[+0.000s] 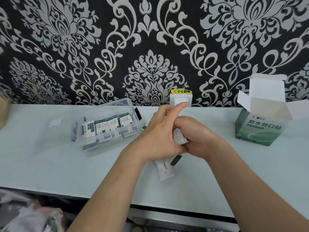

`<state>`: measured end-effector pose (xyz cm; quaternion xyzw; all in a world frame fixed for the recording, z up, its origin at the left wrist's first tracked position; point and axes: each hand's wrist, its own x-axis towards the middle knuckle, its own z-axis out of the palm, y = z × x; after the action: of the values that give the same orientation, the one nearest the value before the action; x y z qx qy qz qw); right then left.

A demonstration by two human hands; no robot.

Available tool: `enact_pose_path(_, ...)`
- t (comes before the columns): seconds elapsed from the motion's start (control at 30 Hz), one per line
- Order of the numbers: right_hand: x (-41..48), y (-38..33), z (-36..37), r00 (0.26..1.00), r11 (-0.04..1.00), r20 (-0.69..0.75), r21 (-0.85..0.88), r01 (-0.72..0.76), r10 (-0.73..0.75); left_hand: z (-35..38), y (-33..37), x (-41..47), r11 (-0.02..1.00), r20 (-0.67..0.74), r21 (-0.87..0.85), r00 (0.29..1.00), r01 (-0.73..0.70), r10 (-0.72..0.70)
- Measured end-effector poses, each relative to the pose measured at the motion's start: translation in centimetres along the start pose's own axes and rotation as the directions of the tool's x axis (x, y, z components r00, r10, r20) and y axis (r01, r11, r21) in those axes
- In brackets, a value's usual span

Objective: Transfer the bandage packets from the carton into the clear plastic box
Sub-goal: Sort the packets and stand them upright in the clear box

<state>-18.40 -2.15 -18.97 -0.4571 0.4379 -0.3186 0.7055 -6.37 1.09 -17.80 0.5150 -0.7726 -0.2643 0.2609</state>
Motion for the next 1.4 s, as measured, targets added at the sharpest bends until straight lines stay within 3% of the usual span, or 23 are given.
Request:
enact_pose_path(0.1,-0.2,-0.2,0.0,1.000,0.998,0.000,0.055,0.013,-0.013,0.2,0.2,-0.2,0.999,-0.025,0.025,0.999,-0.028,0.029)
enact_pose_path(0.2,-0.6,-0.6,-0.4,0.999,0.970,-0.042,0.242,-0.010,0.021,-0.1,0.2,-0.5,1.000,-0.035,-0.019,0.999,0.003,-0.004)
enact_pose_path(0.27,-0.5,-0.8,-1.4,0.995,0.959,-0.102,0.282,0.010,0.020,-0.6,-0.5,-1.1,0.995,-0.028,0.090,0.999,0.046,-0.044)
enact_pose_path(0.4,-1.0,-0.7,-2.2,0.985,0.996,-0.163,-0.076,0.044,-0.056,-0.5,-1.9,-2.5,0.893,0.192,0.440,0.960,0.100,-0.203)
enact_pose_path(0.47,-0.9,-0.3,-2.0,0.982,0.959,-0.162,-0.278,0.046,-0.094,-0.3,-2.2,-2.7,0.878,0.199,0.456,0.945,0.145,-0.260)
enact_pose_path(0.57,-0.9,0.5,-1.5,0.969,0.810,-0.141,-0.580,0.084,-0.202,-0.5,-2.3,-2.4,0.885,0.149,0.413,0.943,0.215,-0.298)
enact_pose_path(0.63,-0.9,0.7,-1.4,0.959,0.730,-0.123,-0.675,0.110,-0.257,-0.5,-2.4,-2.2,0.897,0.145,0.361,0.934,0.257,-0.326)
enact_pose_path(0.7,-0.8,0.8,-1.3,0.955,0.748,-0.131,-0.654,0.117,-0.264,-0.5,-2.3,-2.2,0.904,0.159,0.335,0.929,0.267,-0.333)
enact_pose_path(0.8,-0.9,0.4,-1.4,0.977,0.893,-0.152,-0.445,0.069,-0.152,-0.6,-2.3,-2.3,0.885,0.150,0.386,0.929,0.260,-0.338)
enact_pose_path(0.87,-1.2,0.1,-1.4,0.996,0.953,-0.078,-0.303,0.022,-0.048,-0.8,-2.3,-2.6,0.857,0.134,0.453,0.931,0.246,-0.338)
enact_pose_path(0.93,-1.5,0.0,-1.4,1.000,0.961,-0.004,-0.278,-0.010,0.009,-0.9,-2.3,-2.9,0.854,0.152,0.457,0.923,0.251,-0.353)
enact_pose_path(1.1,-1.1,0.5,-0.7,0.997,0.927,-0.071,-0.375,-0.025,-0.002,-0.9,-1.6,-2.6,0.880,0.215,0.392,0.903,0.268,-0.371)
enact_pose_path(1.2,-1.0,0.5,-0.5,0.995,0.947,-0.098,-0.321,-0.017,-0.015,-1.3,-2.0,-2.7,0.904,0.229,0.325,0.905,0.277,-0.359)
enact_pose_path(1.3,-1.4,0.2,-0.3,0.998,0.988,-0.061,-0.155,-0.018,0.008,-2.9,-2.2,-3.2,0.954,0.205,0.001,0.934,0.300,-0.294)
enact_pose_path(1.4,-2.0,-0.1,0.1,0.985,0.997,0.160,0.033,-0.070,0.064,-3.6,-1.0,-3.4,0.876,0.056,-0.422,0.971,0.233,-0.232)
